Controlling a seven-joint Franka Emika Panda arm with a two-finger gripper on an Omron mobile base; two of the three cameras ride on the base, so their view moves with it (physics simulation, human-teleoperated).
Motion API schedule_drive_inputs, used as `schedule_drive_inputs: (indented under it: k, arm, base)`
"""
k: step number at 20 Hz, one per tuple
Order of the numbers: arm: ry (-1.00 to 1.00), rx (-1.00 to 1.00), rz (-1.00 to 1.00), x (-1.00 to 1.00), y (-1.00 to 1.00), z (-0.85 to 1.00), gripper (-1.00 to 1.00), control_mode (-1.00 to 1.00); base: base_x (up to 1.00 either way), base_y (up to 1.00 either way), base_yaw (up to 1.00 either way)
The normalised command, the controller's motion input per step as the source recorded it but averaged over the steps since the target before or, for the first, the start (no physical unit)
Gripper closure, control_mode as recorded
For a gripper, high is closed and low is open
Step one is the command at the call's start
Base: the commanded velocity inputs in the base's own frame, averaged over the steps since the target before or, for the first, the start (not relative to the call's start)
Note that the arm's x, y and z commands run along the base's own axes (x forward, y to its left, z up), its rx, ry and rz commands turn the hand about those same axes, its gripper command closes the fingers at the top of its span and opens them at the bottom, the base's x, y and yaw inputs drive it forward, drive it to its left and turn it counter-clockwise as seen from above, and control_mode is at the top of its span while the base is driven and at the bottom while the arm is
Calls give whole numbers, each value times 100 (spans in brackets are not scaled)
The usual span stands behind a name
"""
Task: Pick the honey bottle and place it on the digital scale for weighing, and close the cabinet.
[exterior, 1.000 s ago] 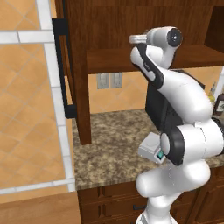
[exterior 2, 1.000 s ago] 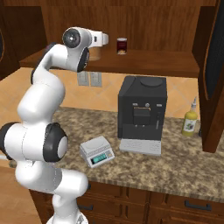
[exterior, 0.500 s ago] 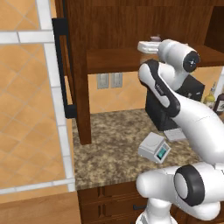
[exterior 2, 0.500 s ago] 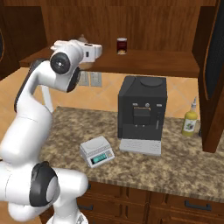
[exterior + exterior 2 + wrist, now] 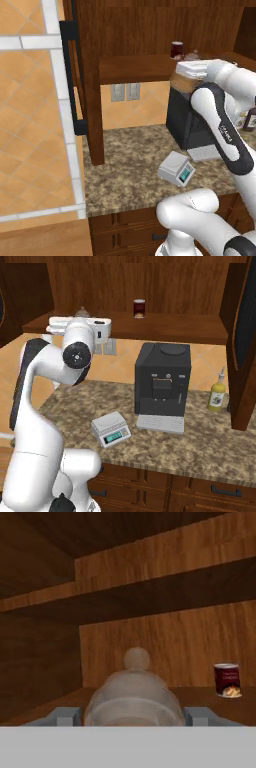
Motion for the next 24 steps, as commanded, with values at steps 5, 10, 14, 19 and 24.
schedule_drive_inputs:
  k: [5,10,14,19,24]
  arm:
    - [2,-6,47,-62,-19,-61,100,-100]
    - [0,-7,33,-7,8,-93,100,-100]
    - [2,-1,19,0,0,-81,100,-100]
    - [2,-4,0,0,0,-66,100,-100]
    - [8,-7,0,2,1,-46,100,-100]
  base:
    - [0,0,0]
    - [0,0,0]
    - [0,0,0]
    - [0,0,0]
    - [0,0,0]
